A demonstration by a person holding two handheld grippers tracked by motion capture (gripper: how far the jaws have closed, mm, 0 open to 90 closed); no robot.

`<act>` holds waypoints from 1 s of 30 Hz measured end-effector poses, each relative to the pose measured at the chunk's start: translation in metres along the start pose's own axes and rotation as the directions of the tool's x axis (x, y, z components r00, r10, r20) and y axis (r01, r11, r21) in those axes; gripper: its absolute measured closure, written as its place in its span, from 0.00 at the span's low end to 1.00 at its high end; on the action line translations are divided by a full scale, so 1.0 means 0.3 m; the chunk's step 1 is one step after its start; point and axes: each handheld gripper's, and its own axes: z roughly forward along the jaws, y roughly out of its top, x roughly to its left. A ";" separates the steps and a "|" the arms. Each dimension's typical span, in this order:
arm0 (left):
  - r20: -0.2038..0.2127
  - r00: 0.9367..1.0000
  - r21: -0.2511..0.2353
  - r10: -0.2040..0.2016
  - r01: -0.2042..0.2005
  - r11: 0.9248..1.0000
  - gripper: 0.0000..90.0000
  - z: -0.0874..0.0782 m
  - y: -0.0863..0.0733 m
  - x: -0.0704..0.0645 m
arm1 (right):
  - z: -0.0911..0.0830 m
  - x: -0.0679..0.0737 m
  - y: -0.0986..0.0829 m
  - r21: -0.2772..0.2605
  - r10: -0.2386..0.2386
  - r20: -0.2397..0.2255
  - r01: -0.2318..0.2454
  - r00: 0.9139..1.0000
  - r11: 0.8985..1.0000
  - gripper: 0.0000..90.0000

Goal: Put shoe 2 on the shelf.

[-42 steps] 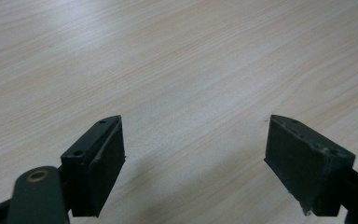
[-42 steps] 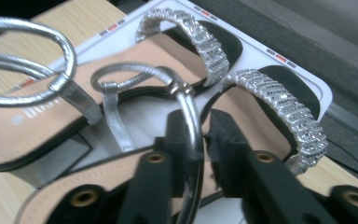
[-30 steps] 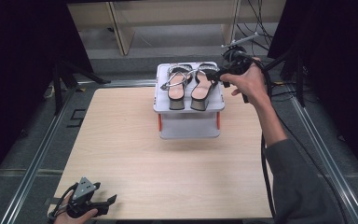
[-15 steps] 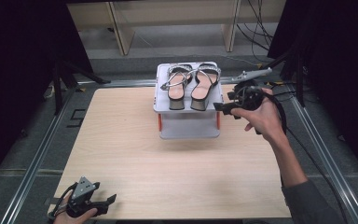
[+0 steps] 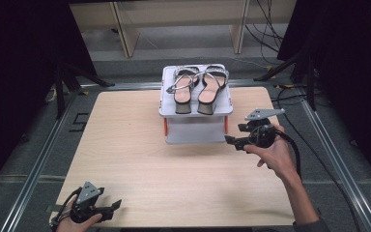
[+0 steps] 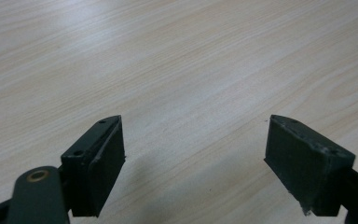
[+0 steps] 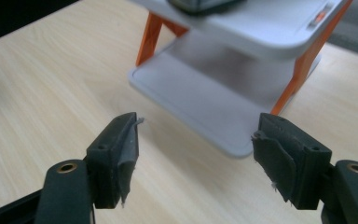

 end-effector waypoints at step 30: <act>-0.012 1.000 -0.025 -0.005 0.004 1.000 0.21 -0.017 -0.007 0.006 | 0.070 0.160 -0.239 0.104 -0.054 -0.058 0.060 0.997 0.993 0.28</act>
